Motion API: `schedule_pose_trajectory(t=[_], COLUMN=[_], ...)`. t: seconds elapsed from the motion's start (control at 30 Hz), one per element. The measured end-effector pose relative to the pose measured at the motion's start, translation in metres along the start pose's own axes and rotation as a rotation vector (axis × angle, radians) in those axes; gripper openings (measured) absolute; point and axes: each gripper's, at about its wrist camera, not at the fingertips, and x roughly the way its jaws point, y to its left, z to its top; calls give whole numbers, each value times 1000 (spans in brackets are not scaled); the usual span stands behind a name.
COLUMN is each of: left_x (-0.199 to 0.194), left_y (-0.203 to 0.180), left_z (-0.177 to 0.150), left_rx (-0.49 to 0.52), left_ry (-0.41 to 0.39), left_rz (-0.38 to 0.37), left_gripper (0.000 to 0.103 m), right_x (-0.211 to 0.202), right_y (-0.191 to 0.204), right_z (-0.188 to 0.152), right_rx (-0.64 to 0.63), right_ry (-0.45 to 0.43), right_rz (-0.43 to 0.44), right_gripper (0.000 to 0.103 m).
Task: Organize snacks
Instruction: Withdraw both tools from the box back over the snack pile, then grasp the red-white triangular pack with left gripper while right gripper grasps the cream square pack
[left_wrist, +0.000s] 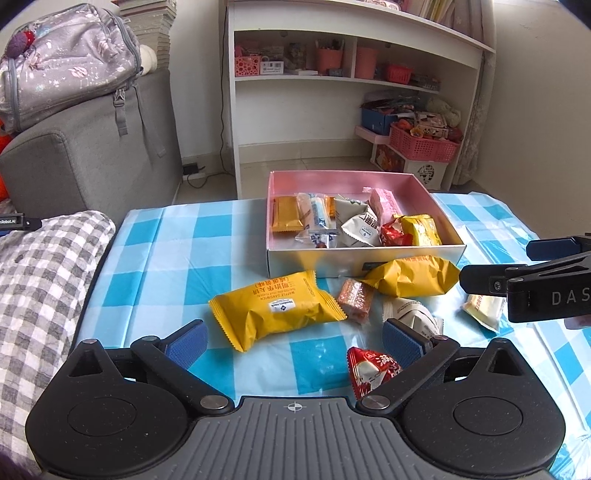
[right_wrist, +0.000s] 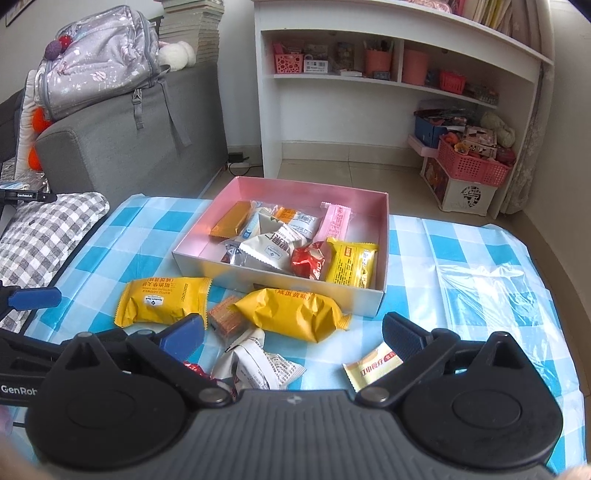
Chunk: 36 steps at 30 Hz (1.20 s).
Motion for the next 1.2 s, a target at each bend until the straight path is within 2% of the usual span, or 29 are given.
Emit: schedule_pose_trajectory(t=[0.2, 0.5, 0.67, 0.83, 1.0, 1.2], left_x=[7, 30, 43, 55, 61, 67], left_y=[3, -11, -26, -42, -48, -48], left_z=[-14, -49, -58, -64, -61, -56], left_rx=[21, 130, 95, 51, 18, -29], left_ry=[4, 25, 40, 18, -6, -14], left_rz=[-9, -95, -170, -200, -202, -192], left_gripper=[103, 103, 102, 99, 89, 65], right_x=[0, 13, 18, 20, 28, 42], right_y=[-9, -30, -33, -49, -72, -91], right_z=[-11, -37, -49, -68, -78, -71], right_rx=[39, 54, -2, -86, -112, -28], right_ry=[-7, 36, 44, 27, 20, 26], right_rz=[17, 26, 51, 50, 22, 49], right_gripper=[103, 103, 103, 103, 103, 103])
